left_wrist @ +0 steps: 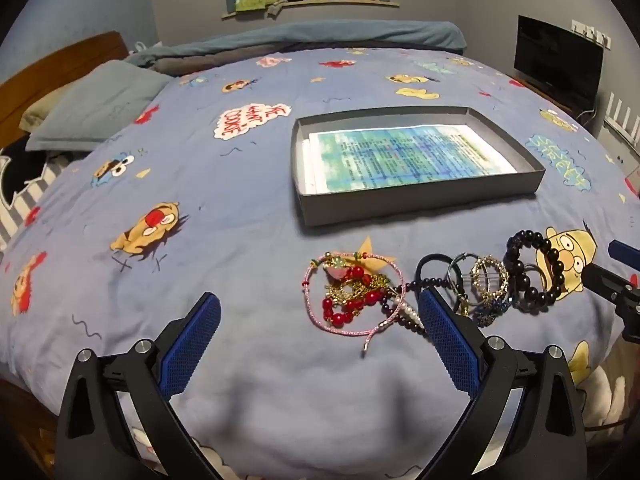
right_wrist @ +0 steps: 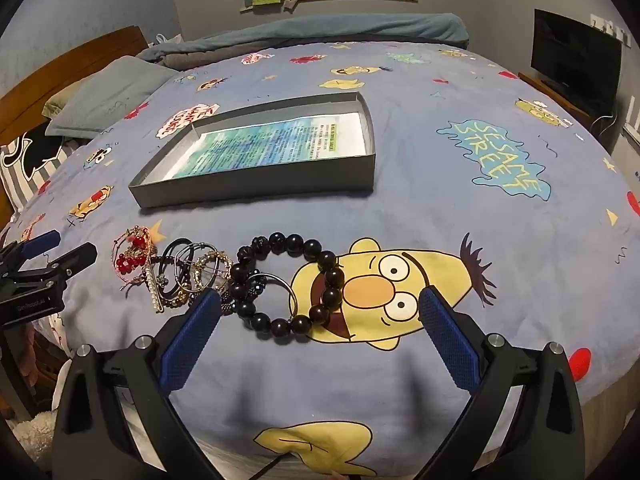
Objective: Organize jewelry
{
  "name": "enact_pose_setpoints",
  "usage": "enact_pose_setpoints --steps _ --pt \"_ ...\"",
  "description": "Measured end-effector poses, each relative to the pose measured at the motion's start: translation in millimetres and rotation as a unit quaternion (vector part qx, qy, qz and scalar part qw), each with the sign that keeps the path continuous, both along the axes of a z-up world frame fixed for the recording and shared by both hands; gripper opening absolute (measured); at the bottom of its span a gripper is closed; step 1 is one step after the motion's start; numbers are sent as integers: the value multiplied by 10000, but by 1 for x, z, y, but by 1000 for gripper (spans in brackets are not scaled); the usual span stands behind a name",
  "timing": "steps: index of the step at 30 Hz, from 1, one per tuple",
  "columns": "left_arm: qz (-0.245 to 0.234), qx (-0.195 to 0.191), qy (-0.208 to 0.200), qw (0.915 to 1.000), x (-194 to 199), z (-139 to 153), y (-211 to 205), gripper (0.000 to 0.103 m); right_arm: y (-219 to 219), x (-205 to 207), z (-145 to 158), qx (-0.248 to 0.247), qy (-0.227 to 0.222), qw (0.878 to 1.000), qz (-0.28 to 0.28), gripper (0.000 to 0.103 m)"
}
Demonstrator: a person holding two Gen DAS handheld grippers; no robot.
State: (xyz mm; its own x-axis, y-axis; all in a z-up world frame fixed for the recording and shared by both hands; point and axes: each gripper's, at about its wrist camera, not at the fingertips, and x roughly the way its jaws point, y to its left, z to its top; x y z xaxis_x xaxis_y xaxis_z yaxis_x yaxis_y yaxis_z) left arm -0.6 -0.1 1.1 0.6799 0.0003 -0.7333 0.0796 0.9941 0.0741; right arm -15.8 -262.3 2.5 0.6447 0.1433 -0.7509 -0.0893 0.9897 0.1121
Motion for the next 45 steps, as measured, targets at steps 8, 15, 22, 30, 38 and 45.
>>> enact_pose_setpoints --steps 8,15,22,30,38,45 --pt "13 13 74 10000 4 -7 -1 98 2 3 -2 -9 -14 10000 36 98" --pt "-10 -2 107 9999 7 -7 1 98 3 7 -3 -44 53 10000 1 98" --pt "6 -32 119 9999 9 -7 2 98 4 9 -3 -55 59 10000 20 98" --pt "-2 -21 102 9999 10 -6 3 98 3 10 0 -107 32 9999 49 98" --pt "-14 -7 109 9999 9 -5 2 98 3 11 0 -100 42 9999 43 98" --pt "-14 -6 132 9999 10 -5 2 98 1 12 -1 -56 66 10000 18 98"
